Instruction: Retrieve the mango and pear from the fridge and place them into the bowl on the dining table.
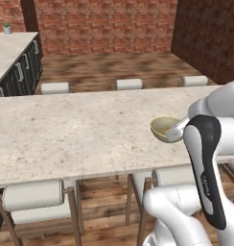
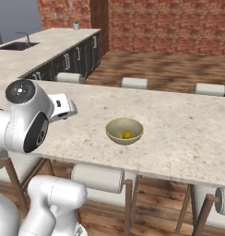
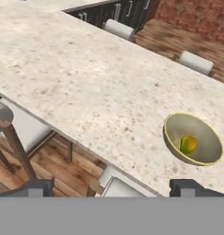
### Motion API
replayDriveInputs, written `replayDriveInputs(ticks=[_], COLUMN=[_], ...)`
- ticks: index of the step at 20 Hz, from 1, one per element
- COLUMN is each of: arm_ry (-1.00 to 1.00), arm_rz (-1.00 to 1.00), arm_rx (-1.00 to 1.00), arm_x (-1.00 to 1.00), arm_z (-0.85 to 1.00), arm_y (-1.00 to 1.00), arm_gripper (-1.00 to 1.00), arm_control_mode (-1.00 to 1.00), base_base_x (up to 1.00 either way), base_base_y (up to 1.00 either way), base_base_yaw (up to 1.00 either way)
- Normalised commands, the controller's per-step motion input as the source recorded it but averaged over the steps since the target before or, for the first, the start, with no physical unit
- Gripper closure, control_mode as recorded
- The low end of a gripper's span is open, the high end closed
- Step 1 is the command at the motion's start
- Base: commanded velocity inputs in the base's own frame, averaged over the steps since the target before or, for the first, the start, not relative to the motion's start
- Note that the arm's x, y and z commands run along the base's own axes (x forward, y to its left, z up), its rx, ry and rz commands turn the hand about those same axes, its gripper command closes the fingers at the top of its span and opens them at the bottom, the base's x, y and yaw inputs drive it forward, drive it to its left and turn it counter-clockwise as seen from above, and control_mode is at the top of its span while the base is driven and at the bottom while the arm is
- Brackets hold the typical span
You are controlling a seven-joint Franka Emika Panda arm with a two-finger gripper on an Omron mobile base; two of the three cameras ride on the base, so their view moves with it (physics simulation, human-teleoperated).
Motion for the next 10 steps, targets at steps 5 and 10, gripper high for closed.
replayDriveInputs(ticks=[5,10], arm_ry=[0.0,0.0], arm_rz=[0.0,0.0], arm_rx=[0.0,0.0], arm_x=[0.0,0.0], arm_z=[0.0,0.0], arm_y=[0.0,0.0], arm_gripper=[-1.0,-1.0], arm_control_mode=[1.0,1.0], base_base_x=[-0.8,-0.58], base_base_y=[0.27,0.8], base_base_yaw=[0.23,0.57])
